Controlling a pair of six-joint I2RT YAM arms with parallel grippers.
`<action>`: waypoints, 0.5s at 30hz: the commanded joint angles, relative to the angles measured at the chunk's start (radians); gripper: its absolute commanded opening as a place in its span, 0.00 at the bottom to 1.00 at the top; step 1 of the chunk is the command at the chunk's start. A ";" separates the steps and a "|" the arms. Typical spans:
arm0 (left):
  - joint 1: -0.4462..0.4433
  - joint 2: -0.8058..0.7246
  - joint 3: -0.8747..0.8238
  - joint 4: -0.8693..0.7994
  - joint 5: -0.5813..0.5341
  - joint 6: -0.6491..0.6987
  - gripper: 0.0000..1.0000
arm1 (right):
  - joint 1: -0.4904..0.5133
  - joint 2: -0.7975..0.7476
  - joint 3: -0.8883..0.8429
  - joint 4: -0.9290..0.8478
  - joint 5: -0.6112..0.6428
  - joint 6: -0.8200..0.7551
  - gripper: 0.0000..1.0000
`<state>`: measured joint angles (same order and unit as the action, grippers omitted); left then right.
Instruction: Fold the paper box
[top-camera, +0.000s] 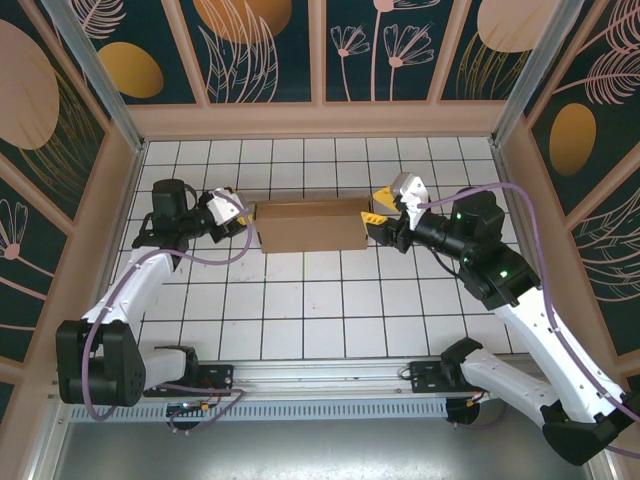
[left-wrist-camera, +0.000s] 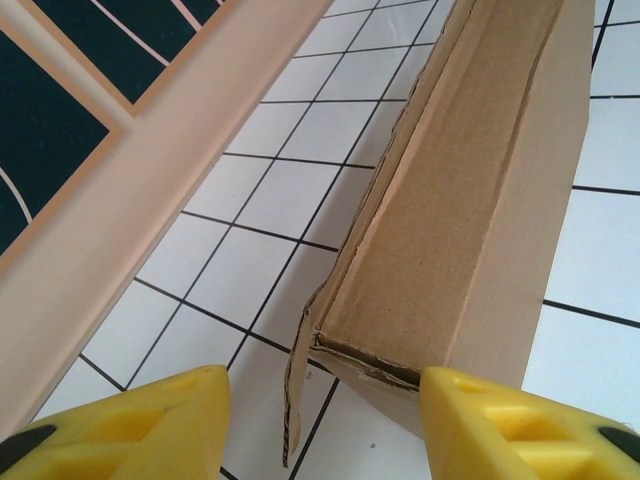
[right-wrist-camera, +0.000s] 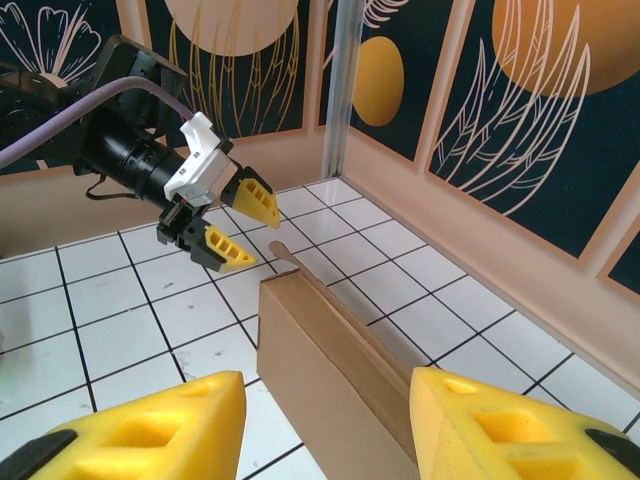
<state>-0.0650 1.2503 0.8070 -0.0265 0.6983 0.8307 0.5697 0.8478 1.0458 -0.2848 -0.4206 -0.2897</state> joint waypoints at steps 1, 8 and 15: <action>0.004 0.021 0.017 0.036 0.017 -0.003 0.50 | -0.004 0.004 0.032 -0.011 -0.006 -0.006 0.45; 0.004 0.064 0.039 0.056 0.021 -0.025 0.39 | -0.004 0.018 0.035 -0.028 0.002 -0.011 0.41; 0.004 0.098 0.078 0.020 0.031 -0.011 0.22 | -0.005 0.023 0.030 -0.038 0.030 -0.026 0.38</action>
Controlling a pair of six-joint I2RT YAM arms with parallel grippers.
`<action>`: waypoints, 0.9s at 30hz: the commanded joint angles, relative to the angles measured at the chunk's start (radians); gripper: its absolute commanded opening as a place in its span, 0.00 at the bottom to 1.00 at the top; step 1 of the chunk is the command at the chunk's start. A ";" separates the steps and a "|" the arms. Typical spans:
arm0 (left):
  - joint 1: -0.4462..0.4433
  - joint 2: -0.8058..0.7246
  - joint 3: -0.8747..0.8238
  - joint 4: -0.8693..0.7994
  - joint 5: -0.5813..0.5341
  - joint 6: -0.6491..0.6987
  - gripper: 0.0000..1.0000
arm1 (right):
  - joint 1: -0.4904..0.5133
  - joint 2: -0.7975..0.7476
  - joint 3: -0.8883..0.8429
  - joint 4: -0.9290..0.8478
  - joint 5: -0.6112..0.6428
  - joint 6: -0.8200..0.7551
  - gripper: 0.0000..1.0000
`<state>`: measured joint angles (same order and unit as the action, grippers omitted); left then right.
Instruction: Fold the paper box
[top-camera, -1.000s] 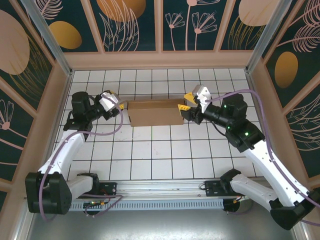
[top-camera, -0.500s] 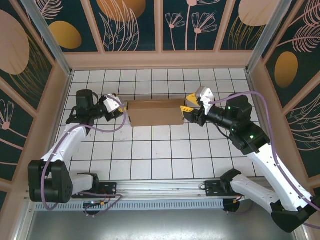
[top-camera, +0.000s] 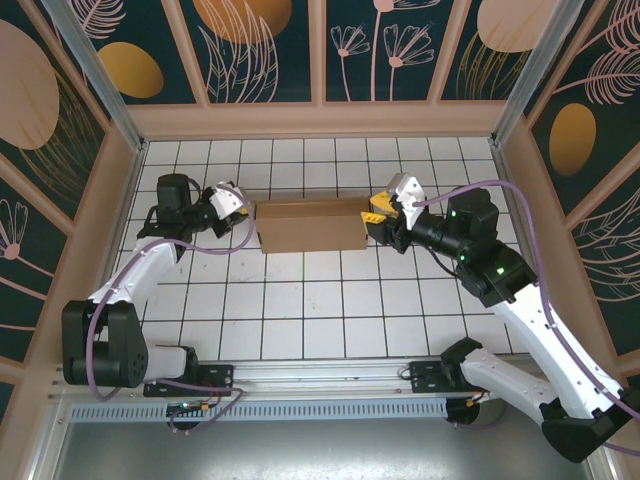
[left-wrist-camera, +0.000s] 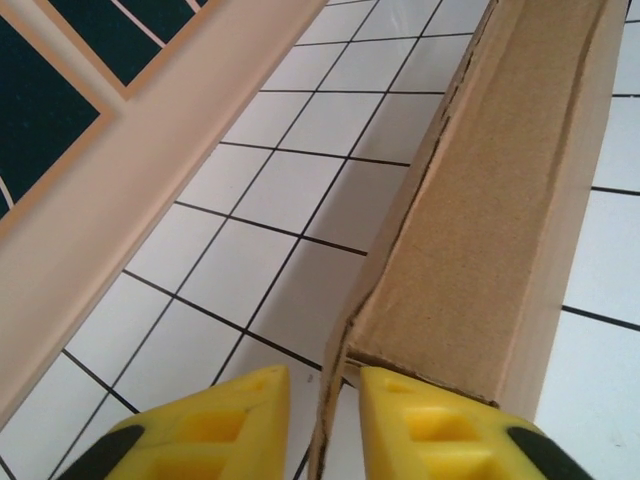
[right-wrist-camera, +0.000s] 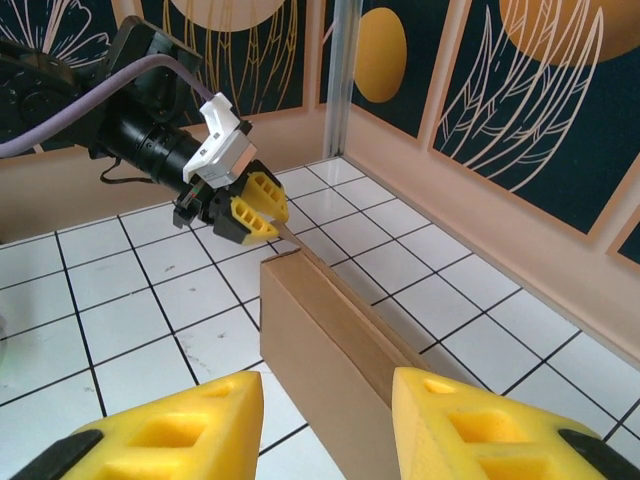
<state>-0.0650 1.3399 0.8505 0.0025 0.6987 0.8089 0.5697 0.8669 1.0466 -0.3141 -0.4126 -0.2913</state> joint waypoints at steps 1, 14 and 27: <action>0.004 0.009 0.035 -0.009 0.031 0.011 0.19 | -0.005 0.008 0.025 -0.004 0.031 -0.032 0.38; 0.002 0.014 0.033 0.001 0.034 -0.017 0.02 | -0.212 0.348 0.124 -0.024 -0.222 -0.634 0.51; 0.001 0.004 0.019 0.019 0.030 -0.051 0.02 | -0.344 0.480 0.109 -0.094 -0.361 -0.683 0.55</action>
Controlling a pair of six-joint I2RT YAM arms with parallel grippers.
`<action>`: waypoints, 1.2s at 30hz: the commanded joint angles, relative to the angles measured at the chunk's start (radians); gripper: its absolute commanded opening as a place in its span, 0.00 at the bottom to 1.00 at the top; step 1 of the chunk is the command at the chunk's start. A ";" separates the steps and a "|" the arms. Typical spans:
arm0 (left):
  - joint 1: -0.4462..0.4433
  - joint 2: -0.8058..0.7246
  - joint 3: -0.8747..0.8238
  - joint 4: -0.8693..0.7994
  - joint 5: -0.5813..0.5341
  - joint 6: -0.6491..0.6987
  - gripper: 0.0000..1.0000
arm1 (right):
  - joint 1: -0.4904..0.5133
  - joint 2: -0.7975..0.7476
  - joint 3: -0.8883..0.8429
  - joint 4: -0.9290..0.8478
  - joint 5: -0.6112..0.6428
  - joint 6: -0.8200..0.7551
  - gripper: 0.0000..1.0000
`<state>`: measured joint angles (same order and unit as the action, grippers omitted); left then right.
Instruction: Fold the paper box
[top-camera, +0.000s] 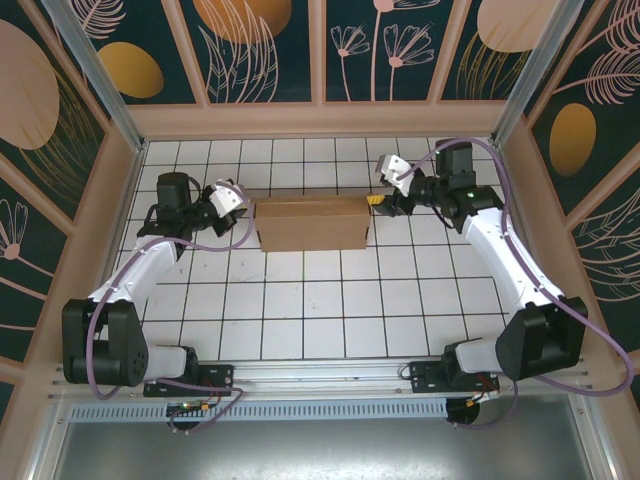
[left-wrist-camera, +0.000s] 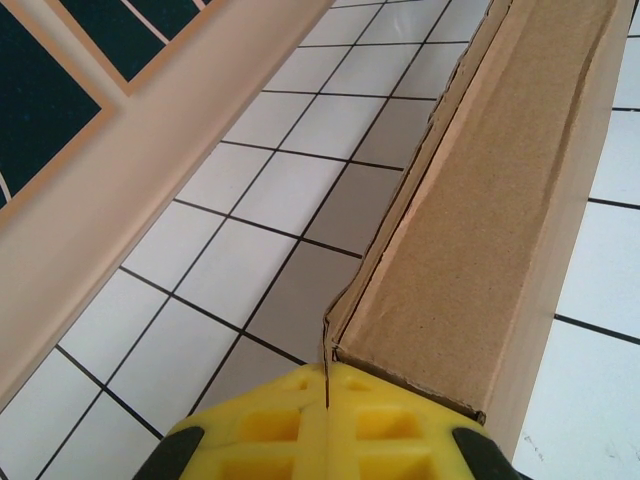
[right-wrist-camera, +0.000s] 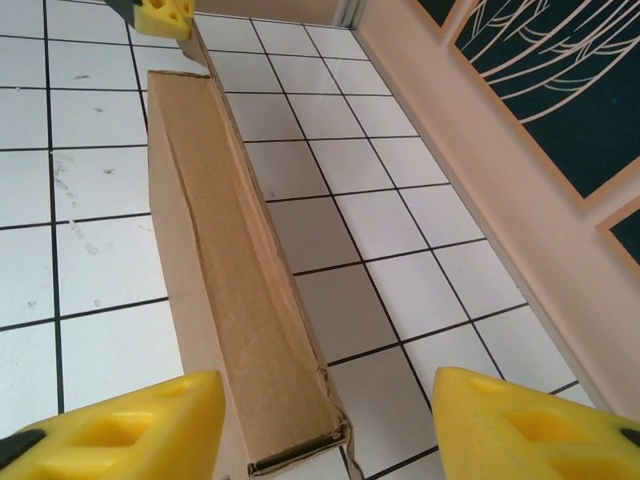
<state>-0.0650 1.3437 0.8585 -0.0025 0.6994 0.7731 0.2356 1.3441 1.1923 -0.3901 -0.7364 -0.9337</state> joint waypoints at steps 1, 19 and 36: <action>0.001 -0.001 0.010 0.024 0.028 -0.014 0.02 | -0.009 0.009 -0.050 -0.001 -0.024 -0.039 0.54; -0.025 0.001 0.015 -0.018 -0.019 0.021 0.00 | 0.004 0.114 -0.057 0.100 0.170 -0.043 0.44; -0.052 -0.012 0.020 -0.026 -0.049 0.001 0.00 | 0.014 0.117 -0.032 0.070 0.144 0.008 0.00</action>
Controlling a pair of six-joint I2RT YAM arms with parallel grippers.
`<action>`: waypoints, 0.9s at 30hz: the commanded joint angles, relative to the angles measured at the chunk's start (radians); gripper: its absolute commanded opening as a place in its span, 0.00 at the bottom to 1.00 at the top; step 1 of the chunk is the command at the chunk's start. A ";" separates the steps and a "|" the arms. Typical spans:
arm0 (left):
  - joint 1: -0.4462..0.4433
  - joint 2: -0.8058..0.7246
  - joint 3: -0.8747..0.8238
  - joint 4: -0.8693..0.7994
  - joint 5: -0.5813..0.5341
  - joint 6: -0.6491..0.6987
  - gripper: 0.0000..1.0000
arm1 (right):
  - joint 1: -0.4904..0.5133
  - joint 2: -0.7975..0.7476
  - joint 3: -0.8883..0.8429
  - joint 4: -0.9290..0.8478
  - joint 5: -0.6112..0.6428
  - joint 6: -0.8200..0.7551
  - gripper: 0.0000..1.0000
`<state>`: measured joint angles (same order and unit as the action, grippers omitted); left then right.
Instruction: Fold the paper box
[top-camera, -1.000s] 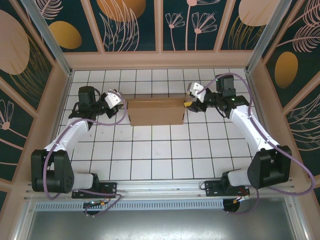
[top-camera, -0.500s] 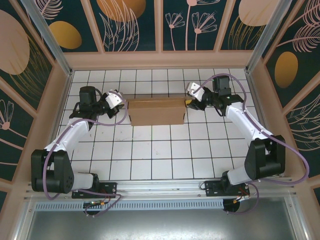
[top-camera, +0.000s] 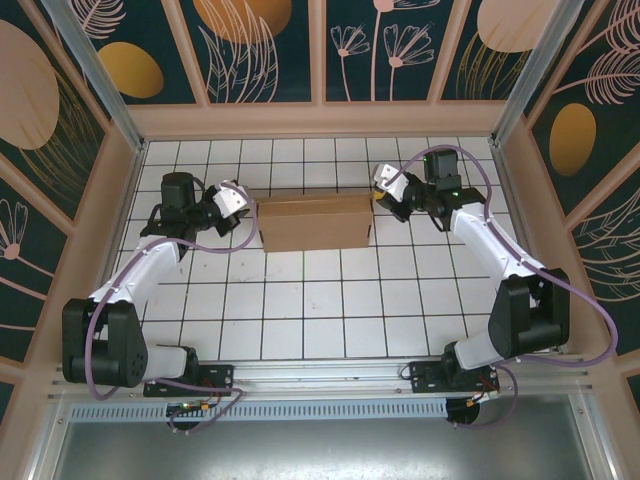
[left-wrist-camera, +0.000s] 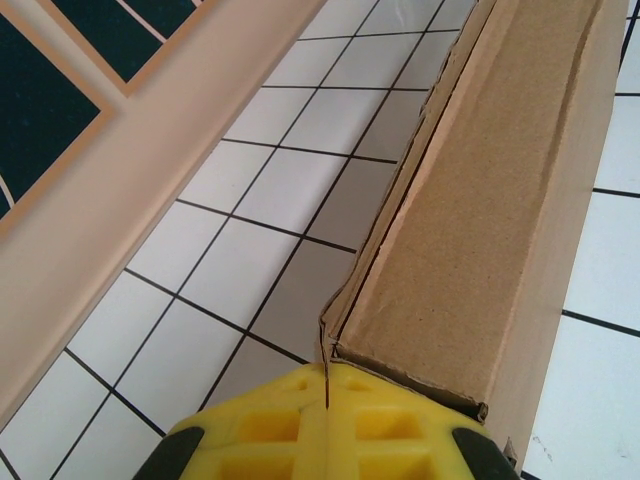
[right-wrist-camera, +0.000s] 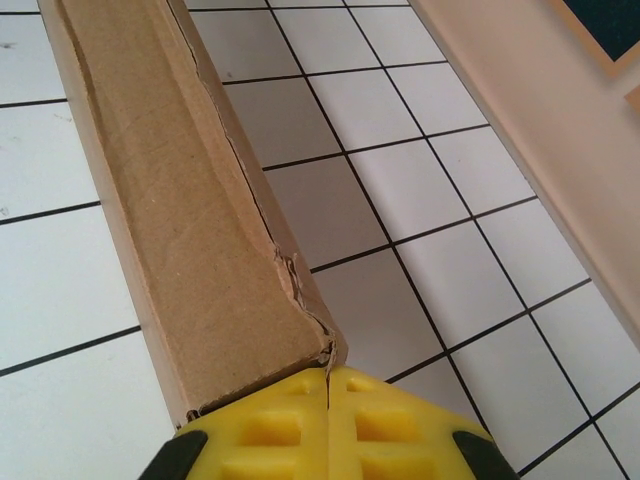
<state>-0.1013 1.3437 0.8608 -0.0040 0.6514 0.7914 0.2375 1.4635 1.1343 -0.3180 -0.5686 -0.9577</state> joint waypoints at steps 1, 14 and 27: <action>-0.022 -0.016 0.015 -0.020 0.000 -0.033 0.00 | 0.018 -0.005 0.024 0.000 -0.027 0.050 0.00; -0.106 -0.042 -0.005 0.027 0.001 -0.468 0.00 | 0.113 0.010 0.030 0.040 0.108 0.476 0.00; -0.128 -0.046 0.062 -0.058 -0.228 -0.915 0.00 | 0.192 0.056 0.112 -0.017 0.312 0.770 0.00</action>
<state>-0.2020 1.2976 0.8810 -0.0490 0.4095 0.0166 0.3943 1.5013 1.2037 -0.3073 -0.2630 -0.3012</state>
